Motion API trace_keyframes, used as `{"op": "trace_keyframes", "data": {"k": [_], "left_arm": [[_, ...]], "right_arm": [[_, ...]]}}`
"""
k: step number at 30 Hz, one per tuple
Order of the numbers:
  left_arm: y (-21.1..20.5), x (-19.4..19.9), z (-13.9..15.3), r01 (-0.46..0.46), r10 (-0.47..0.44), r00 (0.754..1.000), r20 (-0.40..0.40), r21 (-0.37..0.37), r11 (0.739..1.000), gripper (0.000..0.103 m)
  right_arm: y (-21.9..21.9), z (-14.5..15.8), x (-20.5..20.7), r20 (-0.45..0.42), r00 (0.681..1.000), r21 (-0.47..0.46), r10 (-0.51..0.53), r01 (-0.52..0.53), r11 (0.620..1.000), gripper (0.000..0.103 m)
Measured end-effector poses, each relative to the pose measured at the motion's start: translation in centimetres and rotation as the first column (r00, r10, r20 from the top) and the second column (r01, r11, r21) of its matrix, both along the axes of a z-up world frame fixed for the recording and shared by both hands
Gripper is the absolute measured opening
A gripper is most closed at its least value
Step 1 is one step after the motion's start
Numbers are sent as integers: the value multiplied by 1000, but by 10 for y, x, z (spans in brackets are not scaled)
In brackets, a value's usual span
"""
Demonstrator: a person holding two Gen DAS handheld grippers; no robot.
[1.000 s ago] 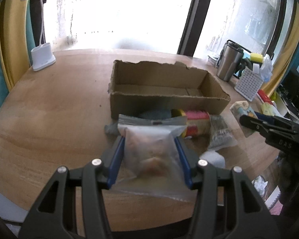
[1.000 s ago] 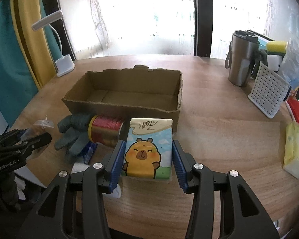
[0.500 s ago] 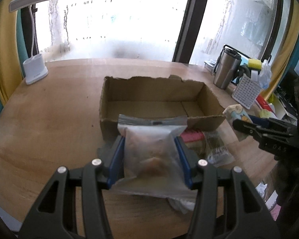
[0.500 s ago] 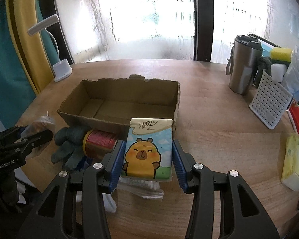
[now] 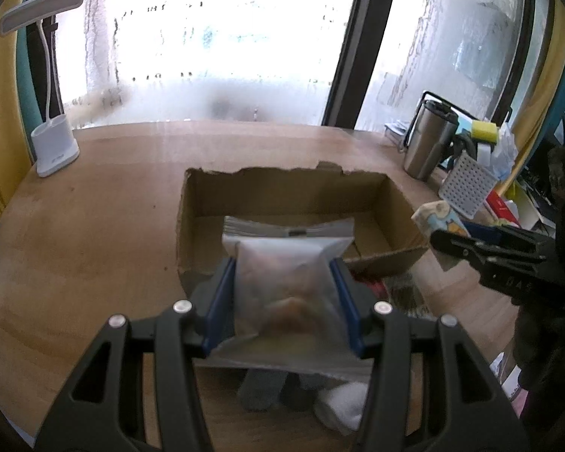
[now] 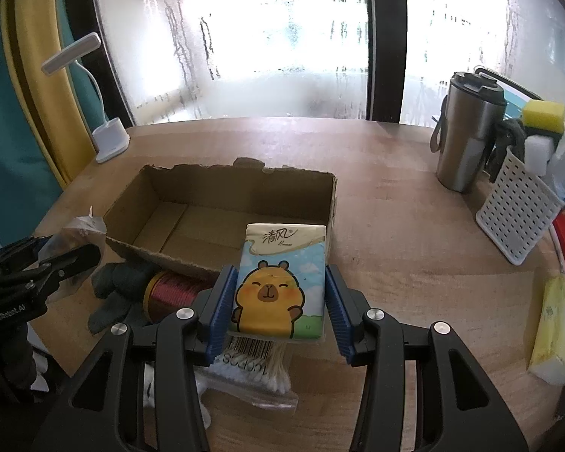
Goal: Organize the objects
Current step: 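Carry the food bag with the left tool while the right tool carries the tissue pack toward the box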
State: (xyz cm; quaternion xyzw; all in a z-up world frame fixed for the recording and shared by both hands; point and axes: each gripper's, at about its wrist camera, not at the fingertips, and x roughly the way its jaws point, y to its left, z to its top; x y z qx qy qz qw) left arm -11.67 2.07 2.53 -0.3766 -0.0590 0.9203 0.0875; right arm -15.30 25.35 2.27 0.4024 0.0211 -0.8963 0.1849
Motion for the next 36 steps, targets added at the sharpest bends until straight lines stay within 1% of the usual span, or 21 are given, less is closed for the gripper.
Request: {"op": "trace_keyframes", "data": {"k": [14, 27, 36], "left_arm": [[-6, -22, 2, -12, 12, 1000, -2, -4, 1000, 52], [-13, -40, -2, -18, 18, 1000, 3, 21, 1000, 52], [-19, -49, -9, -23, 22, 999, 25, 37, 999, 52]], "right_arm": [[-10, -3, -27, 9, 1000, -4, 9, -9, 1000, 49], [-20, -20, -54, 60, 998, 8, 15, -15, 1000, 49], [-26, -32, -65, 100, 995, 27, -10, 7, 1000, 49]]}}
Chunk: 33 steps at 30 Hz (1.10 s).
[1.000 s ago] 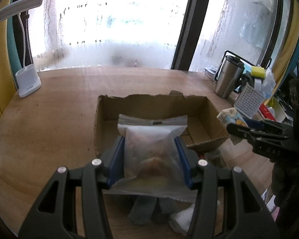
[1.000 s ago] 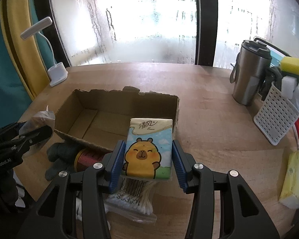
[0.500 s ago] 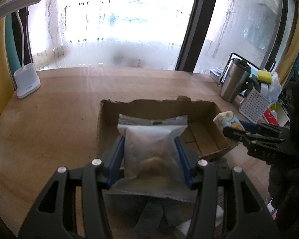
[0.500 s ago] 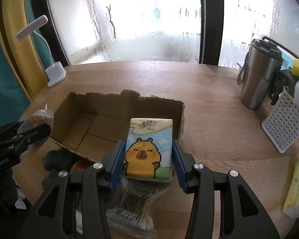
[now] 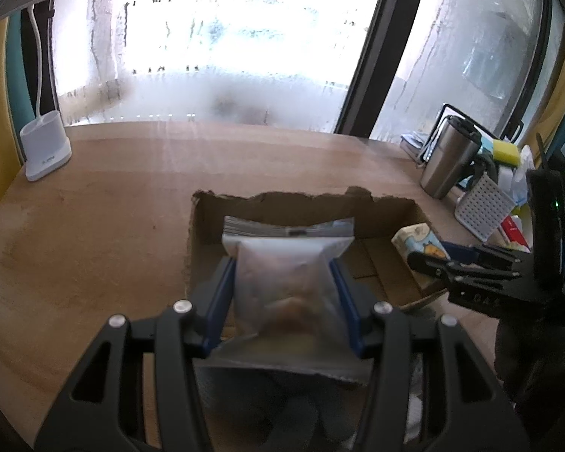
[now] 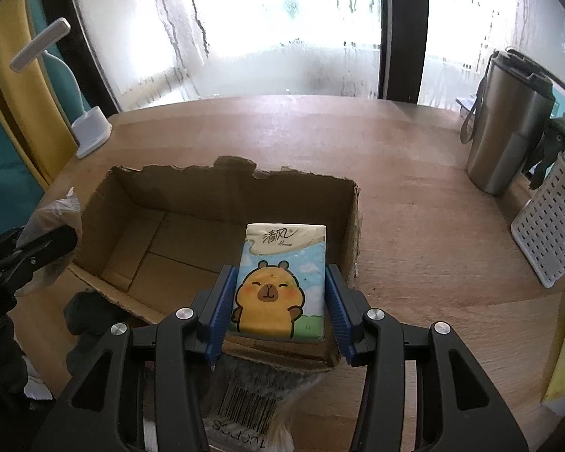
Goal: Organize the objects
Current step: 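Carry the food bag with the left tool while the right tool carries the tissue pack toward the box, then lower the tissue pack into the box and open the right tool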
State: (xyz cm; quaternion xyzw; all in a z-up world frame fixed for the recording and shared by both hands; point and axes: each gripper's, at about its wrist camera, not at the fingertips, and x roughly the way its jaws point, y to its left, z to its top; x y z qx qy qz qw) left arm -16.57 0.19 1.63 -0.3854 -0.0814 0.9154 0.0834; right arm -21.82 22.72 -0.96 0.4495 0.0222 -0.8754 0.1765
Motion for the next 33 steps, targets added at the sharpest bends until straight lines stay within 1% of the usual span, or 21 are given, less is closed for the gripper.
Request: {"op": "trace_keyframes", "data": {"k": [7, 8, 9, 10, 11, 19, 25, 32, 33], "left_arm": [[4, -4, -1, 7, -7, 1000, 0, 8, 1000, 52], [5, -5, 0, 9, -9, 1000, -1, 9, 1000, 52], [6, -5, 0, 10, -10, 1000, -2, 9, 1000, 52], [6, -5, 1, 12, -12, 1000, -2, 9, 1000, 52], [7, -5, 1, 13, -13, 1000, -4, 10, 1000, 52], [25, -12, 2, 20, -20, 1000, -3, 1, 1000, 52], [44, -24, -1, 21, -20, 1000, 17, -14, 1000, 52], [65, -37, -6, 16, -14, 999, 47, -29, 999, 52], [67, -38, -6, 16, -15, 999, 50, -32, 999, 52]], "right_arm": [[-4, -1, -2, -9, 1000, 39, 3, -2, 999, 51], [-3, -1, -2, -7, 1000, 35, 5, -5, 999, 54], [-3, 0, -1, -8, 1000, 27, 10, -10, 1000, 66], [-2, 1, -1, -8, 1000, 16, 17, -17, 1000, 70], [-1, 2, 0, -10, 1000, 12, 18, -18, 1000, 73], [14, 15, 10, -55, 998, -3, 4, -4, 1000, 73], [37, 4, 7, -34, 999, -19, -36, 36, 999, 73], [55, -5, 2, -24, 999, -43, -37, 35, 998, 73], [57, -6, 2, -21, 999, -58, -29, 28, 998, 72]]}}
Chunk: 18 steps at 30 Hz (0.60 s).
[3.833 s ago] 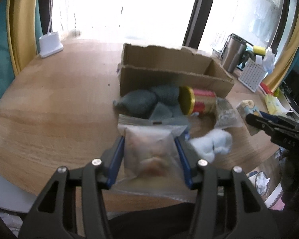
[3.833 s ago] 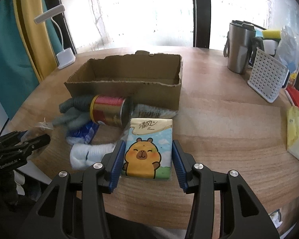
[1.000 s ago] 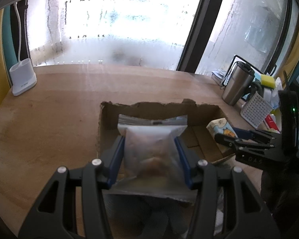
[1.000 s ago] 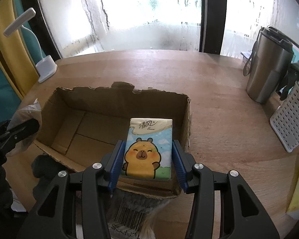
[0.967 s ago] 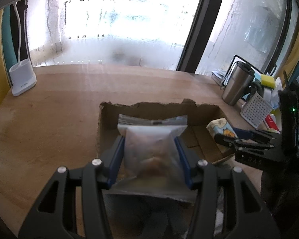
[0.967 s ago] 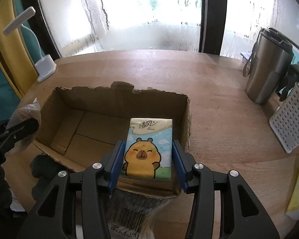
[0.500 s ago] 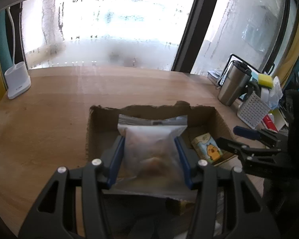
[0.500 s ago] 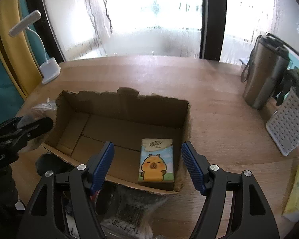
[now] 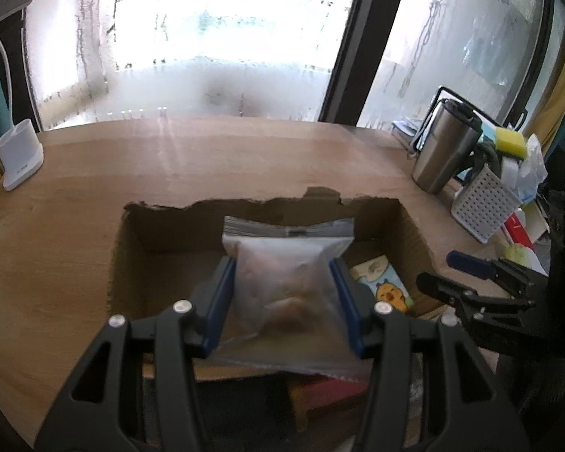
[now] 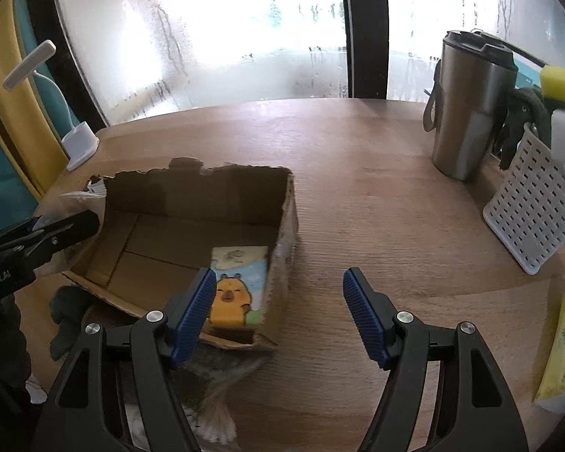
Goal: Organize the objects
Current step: 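Lower the tissue pack into the box and open the right tool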
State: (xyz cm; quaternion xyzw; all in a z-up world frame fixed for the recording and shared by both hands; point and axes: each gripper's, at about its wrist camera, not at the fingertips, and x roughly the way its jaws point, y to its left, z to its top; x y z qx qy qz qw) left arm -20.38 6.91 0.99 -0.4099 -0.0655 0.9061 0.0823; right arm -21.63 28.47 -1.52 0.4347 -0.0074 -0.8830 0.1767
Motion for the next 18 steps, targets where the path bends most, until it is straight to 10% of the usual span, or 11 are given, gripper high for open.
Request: {"op": "trace_keyframes", "data": {"k": [5, 18], "left_arm": [[17, -10, -7, -1, 1, 1000, 28, -15, 1000, 52], [50, -32, -30, -4, 9, 994, 104, -49, 999, 52]], "right_arm": [[4, -6, -2, 15, 998, -39, 61, -61, 997, 26], [13, -11, -7, 33, 992, -118, 123, -118, 986, 24]]}}
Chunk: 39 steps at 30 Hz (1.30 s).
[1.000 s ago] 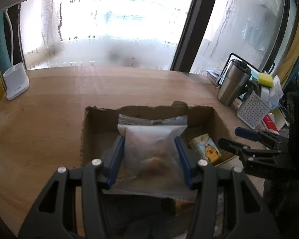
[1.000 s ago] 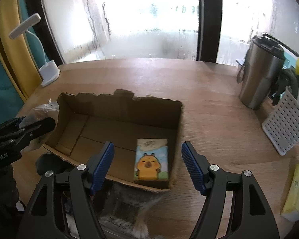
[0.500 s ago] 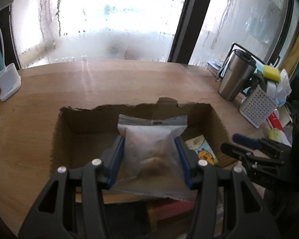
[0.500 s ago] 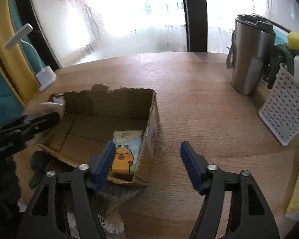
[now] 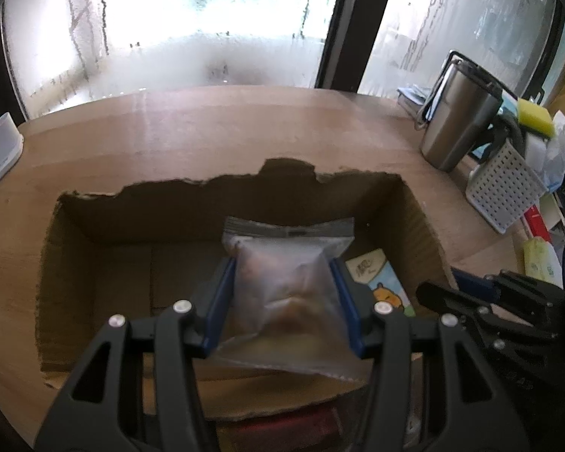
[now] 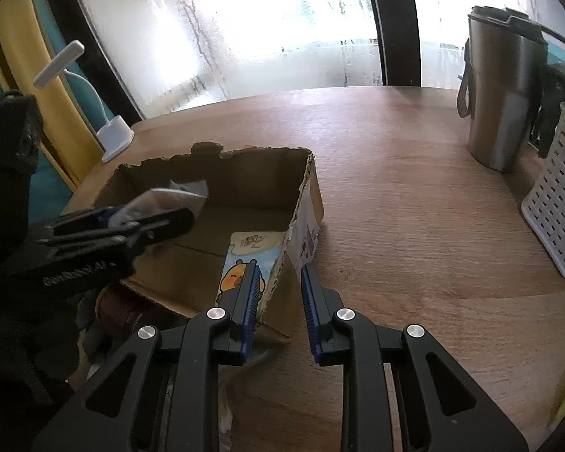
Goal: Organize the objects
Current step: 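Lower the tissue pack into the box and open the right tool, then lower the clear food bag into the box and open the left tool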
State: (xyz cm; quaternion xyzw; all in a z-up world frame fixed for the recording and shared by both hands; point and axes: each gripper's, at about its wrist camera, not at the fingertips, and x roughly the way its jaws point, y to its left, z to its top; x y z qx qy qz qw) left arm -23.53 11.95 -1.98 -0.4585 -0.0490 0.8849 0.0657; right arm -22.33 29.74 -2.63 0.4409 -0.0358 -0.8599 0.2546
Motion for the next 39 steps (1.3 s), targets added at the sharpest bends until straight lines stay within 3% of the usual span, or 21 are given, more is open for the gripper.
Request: {"op": "trace_keyframes", "data": {"k": [8, 18, 24, 28, 30, 31, 39], "left_arm": [[8, -13, -16, -14, 16, 996, 91, -21, 1000, 53], [15, -15, -18, 24, -36, 990, 134, 90, 996, 54], [7, -7, -10, 10, -20, 995, 102, 98, 995, 57], [0, 1, 1, 12, -18, 998, 64, 96, 995, 61], [-3, 6, 6, 11, -15, 999, 45, 89, 996, 67], [-4, 8, 7, 9, -12, 999, 38, 87, 996, 75], [-21, 31, 20, -5, 7, 1000, -28, 73, 997, 76]], "right_arm": [[7, 1, -2, 8, 1000, -48, 8, -7, 999, 24], [5, 3, -1, 11, 1000, -57, 15, -15, 998, 25], [5, 7, 2, 4, 1000, -47, 2, -2, 999, 27], [7, 10, 4, -2, 1000, -33, -21, 21, 999, 39], [8, 13, 6, -6, 999, -28, -34, 34, 999, 49], [8, 14, 7, -9, 999, -26, -40, 39, 999, 50], [1, 23, 23, -32, 998, -1, -51, 51, 999, 51]]}}
